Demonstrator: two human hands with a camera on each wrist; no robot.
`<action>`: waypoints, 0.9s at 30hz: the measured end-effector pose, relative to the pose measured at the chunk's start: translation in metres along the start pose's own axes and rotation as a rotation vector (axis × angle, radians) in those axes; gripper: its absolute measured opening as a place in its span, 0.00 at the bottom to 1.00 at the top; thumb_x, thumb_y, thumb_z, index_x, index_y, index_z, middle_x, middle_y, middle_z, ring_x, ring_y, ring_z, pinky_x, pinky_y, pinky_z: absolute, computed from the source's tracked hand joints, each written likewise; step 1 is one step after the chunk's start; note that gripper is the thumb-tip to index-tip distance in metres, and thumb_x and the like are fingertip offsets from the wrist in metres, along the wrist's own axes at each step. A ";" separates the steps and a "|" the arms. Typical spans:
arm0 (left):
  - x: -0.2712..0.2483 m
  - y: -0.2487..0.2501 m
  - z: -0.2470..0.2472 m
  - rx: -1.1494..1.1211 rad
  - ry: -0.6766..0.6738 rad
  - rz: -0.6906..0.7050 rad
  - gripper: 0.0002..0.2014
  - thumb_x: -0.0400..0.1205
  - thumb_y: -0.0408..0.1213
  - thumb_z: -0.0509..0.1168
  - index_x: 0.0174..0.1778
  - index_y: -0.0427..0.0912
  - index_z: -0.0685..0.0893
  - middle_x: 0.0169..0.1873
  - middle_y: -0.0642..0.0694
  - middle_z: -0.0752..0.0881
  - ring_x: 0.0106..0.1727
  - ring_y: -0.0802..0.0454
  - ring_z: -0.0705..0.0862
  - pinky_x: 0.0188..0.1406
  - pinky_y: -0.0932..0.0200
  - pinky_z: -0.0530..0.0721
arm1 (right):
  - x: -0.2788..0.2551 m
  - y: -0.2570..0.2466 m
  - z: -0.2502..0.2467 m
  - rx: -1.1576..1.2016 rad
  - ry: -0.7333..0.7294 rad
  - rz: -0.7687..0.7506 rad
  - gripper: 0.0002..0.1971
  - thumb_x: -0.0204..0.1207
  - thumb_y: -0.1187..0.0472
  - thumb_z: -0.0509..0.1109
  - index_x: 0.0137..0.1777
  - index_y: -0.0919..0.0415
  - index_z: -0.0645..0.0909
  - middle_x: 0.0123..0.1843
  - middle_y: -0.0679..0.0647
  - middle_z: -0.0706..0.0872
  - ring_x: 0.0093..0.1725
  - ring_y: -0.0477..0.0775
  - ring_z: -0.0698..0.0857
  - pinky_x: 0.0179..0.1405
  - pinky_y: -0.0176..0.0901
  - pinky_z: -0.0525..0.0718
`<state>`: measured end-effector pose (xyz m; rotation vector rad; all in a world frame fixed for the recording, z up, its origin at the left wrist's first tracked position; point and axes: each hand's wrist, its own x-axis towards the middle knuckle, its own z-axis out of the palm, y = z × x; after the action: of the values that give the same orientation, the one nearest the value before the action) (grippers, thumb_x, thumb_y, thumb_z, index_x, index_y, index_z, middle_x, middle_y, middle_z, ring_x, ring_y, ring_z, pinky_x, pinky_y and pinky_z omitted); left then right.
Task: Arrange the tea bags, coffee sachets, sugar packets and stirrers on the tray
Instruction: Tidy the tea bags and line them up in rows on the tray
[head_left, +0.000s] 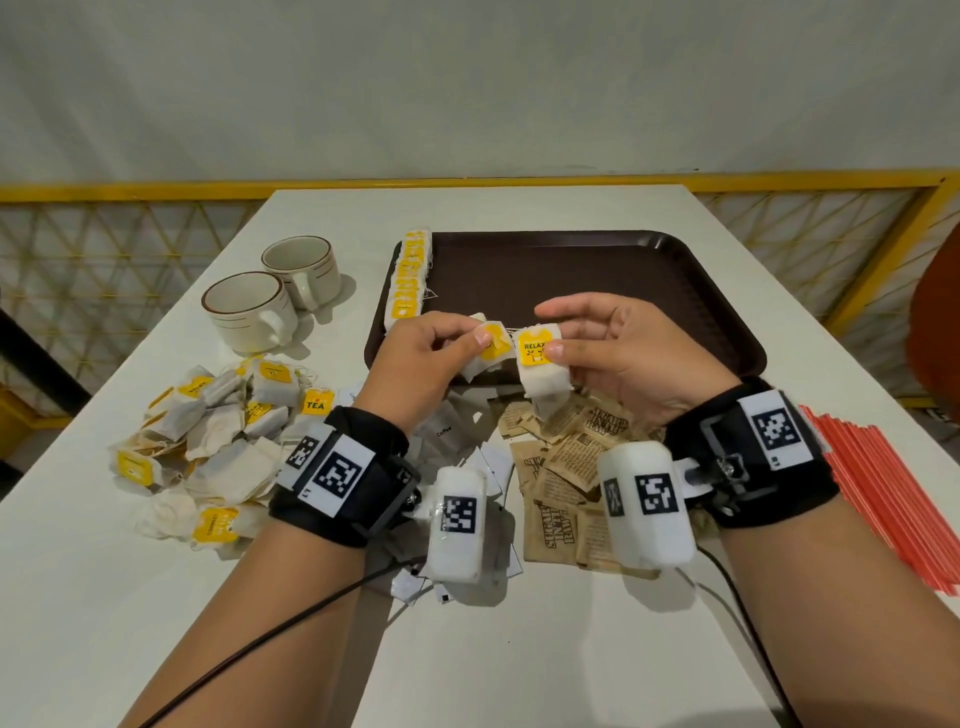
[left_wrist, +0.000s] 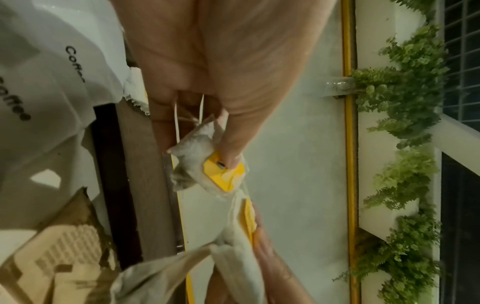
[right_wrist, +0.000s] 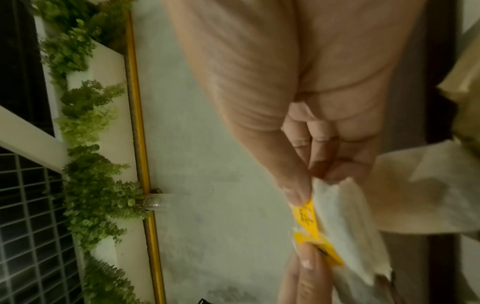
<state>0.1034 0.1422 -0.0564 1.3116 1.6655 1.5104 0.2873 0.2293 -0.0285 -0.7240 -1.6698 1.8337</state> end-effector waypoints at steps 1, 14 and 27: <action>0.000 0.000 0.000 0.018 0.013 0.018 0.05 0.80 0.35 0.69 0.44 0.49 0.90 0.50 0.44 0.89 0.58 0.52 0.85 0.64 0.42 0.81 | 0.001 -0.002 -0.001 0.014 -0.024 0.019 0.17 0.72 0.75 0.71 0.60 0.62 0.82 0.45 0.59 0.89 0.43 0.52 0.89 0.38 0.40 0.86; -0.003 0.003 0.004 -0.124 -0.004 -0.016 0.03 0.79 0.34 0.70 0.42 0.45 0.89 0.41 0.41 0.90 0.44 0.47 0.88 0.48 0.48 0.87 | 0.002 0.005 0.015 0.241 -0.113 0.147 0.19 0.69 0.74 0.70 0.61 0.65 0.80 0.47 0.57 0.89 0.43 0.53 0.88 0.39 0.41 0.88; -0.003 0.003 0.006 -0.171 -0.125 -0.132 0.06 0.79 0.32 0.68 0.40 0.46 0.89 0.40 0.44 0.89 0.42 0.52 0.85 0.42 0.58 0.82 | 0.009 0.018 0.013 0.042 0.097 0.019 0.13 0.71 0.74 0.74 0.54 0.63 0.83 0.42 0.57 0.90 0.38 0.50 0.86 0.32 0.35 0.82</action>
<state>0.1106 0.1416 -0.0561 1.1576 1.4802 1.4288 0.2714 0.2253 -0.0451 -0.8002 -1.5630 1.8115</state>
